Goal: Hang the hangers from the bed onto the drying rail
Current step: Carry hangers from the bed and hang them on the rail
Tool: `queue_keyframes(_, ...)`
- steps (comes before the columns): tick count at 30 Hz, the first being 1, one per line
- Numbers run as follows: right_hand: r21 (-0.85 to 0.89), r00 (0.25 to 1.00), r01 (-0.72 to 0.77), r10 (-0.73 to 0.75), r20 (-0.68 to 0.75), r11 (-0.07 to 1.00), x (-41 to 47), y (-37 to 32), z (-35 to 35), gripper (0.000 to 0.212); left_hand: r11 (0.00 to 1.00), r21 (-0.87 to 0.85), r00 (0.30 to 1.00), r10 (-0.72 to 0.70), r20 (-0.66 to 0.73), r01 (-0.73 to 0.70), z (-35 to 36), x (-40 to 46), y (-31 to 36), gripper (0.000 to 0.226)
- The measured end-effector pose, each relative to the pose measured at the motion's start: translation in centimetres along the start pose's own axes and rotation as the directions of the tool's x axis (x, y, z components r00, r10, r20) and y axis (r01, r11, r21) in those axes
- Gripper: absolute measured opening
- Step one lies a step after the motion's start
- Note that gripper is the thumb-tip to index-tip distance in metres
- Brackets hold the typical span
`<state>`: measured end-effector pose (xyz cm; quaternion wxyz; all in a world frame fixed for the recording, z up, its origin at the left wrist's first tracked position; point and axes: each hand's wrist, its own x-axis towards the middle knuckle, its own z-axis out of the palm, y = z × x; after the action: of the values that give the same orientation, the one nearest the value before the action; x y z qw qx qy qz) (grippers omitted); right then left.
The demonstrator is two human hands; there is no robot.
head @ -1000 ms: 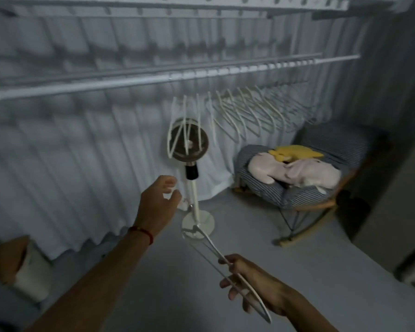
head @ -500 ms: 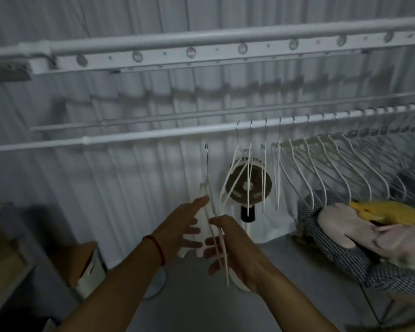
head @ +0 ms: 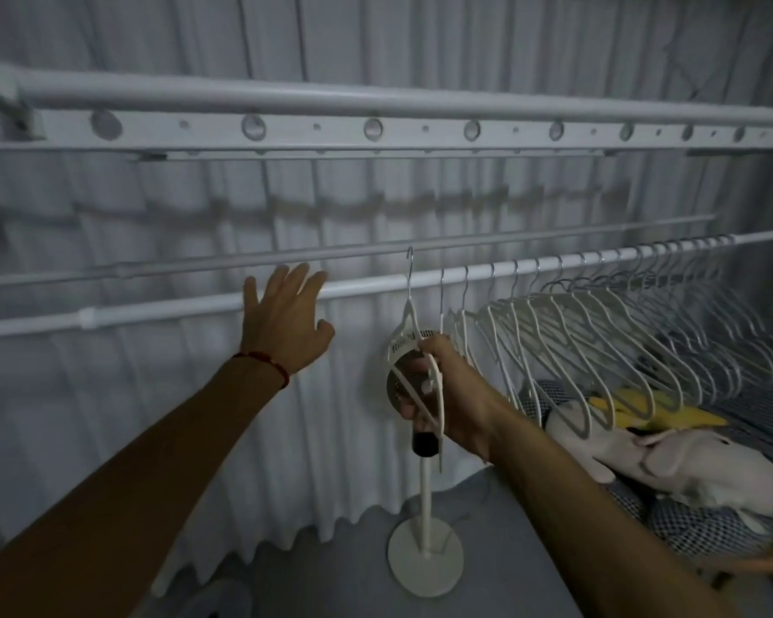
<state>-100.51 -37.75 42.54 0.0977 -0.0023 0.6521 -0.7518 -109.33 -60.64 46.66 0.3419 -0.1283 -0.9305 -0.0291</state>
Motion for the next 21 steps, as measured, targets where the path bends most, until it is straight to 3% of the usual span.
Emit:
queue_keyframes(8,-0.038,0.994,-0.073,0.070,-0.080,0.997,0.8,1.1,0.0,0.089,0.997,-0.064,0.995,0.042,-0.088,-0.048,2.2,0.5,-0.9,0.066)
queue_keyframes(15,-0.093,0.992,-0.080,0.070,-0.102,0.992,0.1,1.3,0.7,0.061,0.995,-0.062,0.992,0.067,-0.110,-0.074,2.6,0.5,-1.1,0.067)
queue_keyframes(21,-0.030,0.990,-0.088,0.084,-0.111,0.996,-0.4,2.2,0.9,0.064,0.997,-0.056,0.993,0.056,-0.107,-0.062,2.6,0.4,-1.2,0.069)
